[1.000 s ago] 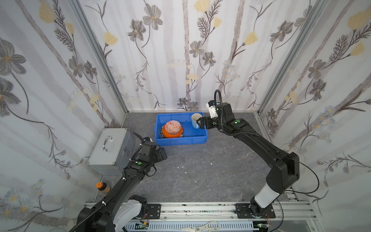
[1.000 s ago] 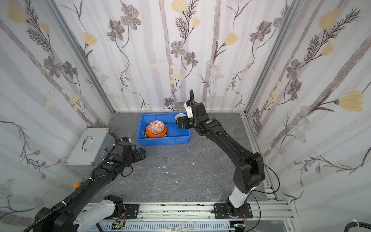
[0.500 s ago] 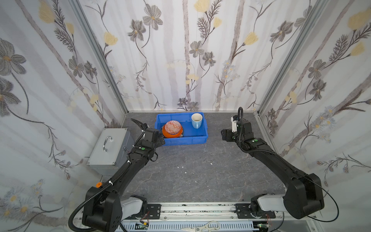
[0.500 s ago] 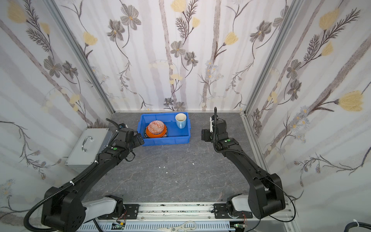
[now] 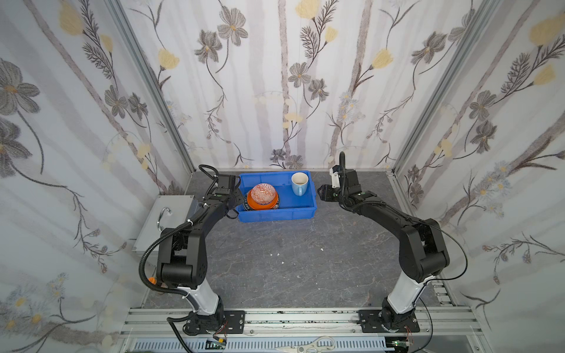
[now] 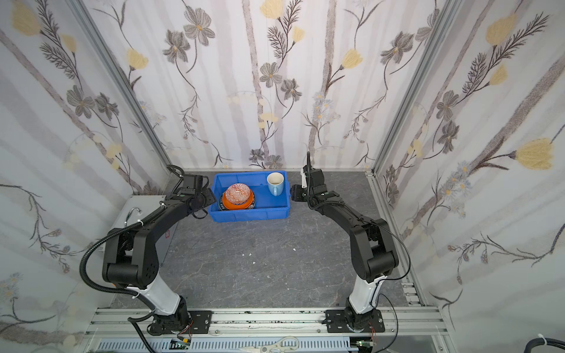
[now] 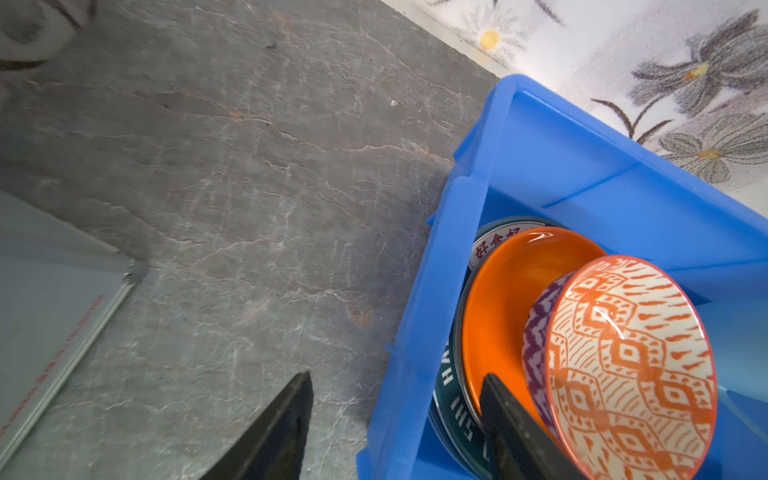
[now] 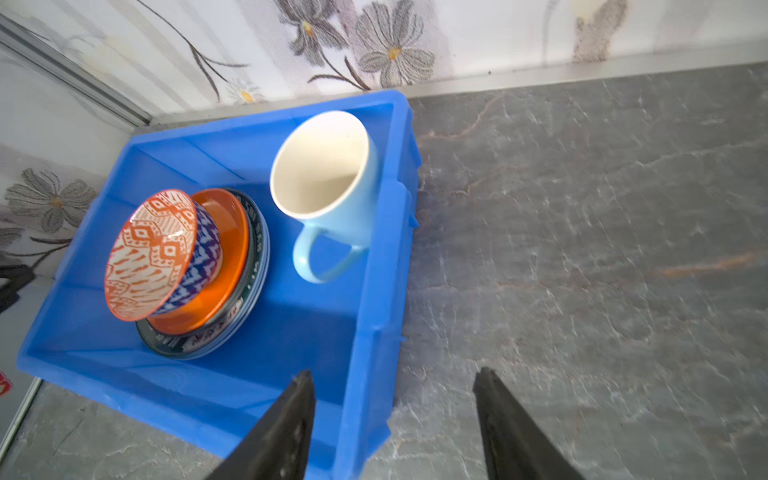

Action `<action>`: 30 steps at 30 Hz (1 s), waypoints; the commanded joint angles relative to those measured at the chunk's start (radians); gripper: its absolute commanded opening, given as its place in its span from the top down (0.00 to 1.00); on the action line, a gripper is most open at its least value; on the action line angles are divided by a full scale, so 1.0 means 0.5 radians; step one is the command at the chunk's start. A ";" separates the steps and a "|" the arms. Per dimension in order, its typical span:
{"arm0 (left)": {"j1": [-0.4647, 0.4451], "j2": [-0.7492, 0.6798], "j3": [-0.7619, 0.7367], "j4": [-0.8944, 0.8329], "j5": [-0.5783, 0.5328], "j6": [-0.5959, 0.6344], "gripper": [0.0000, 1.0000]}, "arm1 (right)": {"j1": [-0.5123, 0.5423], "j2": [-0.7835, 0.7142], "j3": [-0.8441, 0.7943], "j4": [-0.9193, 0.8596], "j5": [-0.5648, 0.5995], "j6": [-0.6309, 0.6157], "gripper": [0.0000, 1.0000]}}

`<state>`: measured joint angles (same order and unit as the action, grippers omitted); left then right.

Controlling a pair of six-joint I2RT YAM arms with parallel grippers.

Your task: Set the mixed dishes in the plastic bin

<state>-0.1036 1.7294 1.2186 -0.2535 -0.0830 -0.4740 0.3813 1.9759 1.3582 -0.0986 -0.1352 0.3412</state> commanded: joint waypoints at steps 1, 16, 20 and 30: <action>0.022 0.122 0.093 0.012 0.115 -0.011 0.34 | 0.037 0.180 0.225 -0.150 -0.030 -0.034 0.40; 0.048 0.388 0.178 0.106 0.328 0.000 0.44 | 0.115 0.463 0.449 -0.481 0.094 -0.053 0.48; 0.042 0.407 0.156 0.131 0.385 0.003 0.58 | 0.118 0.483 0.444 -0.502 0.100 -0.057 0.57; -0.051 0.393 0.140 0.122 0.421 0.018 0.59 | 0.126 0.322 0.216 -0.465 0.168 -0.038 0.71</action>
<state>-0.1123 1.9194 1.2957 -0.1612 0.0952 -0.4641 0.4438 2.1654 1.4906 -0.3359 -0.0780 0.3237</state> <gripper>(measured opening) 0.412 0.293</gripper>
